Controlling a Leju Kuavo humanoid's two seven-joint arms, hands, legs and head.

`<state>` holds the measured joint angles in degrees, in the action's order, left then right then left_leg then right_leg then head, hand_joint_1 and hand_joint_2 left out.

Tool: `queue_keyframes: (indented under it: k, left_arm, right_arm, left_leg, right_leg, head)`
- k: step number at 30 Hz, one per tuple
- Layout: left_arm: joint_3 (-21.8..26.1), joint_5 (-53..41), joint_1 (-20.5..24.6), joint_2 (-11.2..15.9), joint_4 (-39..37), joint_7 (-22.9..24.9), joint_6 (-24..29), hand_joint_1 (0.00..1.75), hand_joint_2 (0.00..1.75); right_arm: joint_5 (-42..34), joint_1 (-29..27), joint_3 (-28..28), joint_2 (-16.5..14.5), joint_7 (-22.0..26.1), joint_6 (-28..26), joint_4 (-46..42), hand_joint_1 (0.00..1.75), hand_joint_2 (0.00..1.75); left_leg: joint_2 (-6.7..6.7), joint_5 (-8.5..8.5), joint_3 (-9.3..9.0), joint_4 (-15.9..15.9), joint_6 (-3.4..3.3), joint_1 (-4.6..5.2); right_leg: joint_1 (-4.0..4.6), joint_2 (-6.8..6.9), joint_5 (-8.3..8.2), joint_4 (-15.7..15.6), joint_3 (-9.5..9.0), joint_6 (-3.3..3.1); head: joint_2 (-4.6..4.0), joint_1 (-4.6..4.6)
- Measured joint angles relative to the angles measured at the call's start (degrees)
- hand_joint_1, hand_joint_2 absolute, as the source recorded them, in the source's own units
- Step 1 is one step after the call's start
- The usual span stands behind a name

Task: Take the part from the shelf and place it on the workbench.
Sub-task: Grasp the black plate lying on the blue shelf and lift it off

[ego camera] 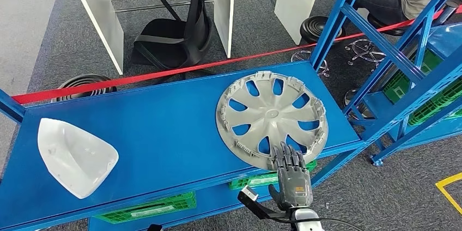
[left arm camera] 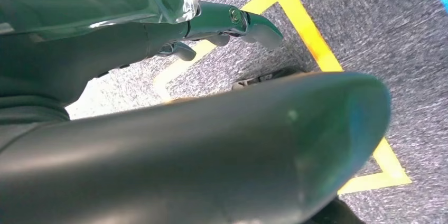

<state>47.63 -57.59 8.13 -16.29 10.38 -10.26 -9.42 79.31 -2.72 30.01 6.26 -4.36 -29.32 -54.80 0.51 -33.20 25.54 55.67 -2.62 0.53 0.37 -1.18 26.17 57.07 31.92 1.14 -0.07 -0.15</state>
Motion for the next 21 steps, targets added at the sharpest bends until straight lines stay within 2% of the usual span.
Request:
queue_keyframes:
  k: [18, 21]
  left_arm:
    - [0.1, 0.6, -0.5, 0.0, 0.0, 0.1, -0.3, 0.0, 0.0]
    - [0.1, 0.7, -0.5, 0.1, 0.0, 0.1, -0.4, 0.0, 0.0]
  right_arm:
    - [0.8, 2.3, -0.5, -2.4, 0.0, -2.8, 7.2, 0.0, 1.75]
    - [0.9, 2.7, -0.6, -2.6, 0.1, -2.9, 7.9, 1.31, 1.75]
  left_leg:
    - [-0.18, 0.0, -0.2, 0.0, 0.0, 0.0]
    - [-0.21, 0.0, -0.28, 0.0, 0.0, 0.0]
  right_leg:
    - [0.0, -0.11, 0.0, 0.0, -0.15, -0.01]
    - [0.0, -0.14, -0.01, 0.0, -0.22, -0.02]
  head:
    - [0.0, 0.01]
    - [0.0, 0.01]
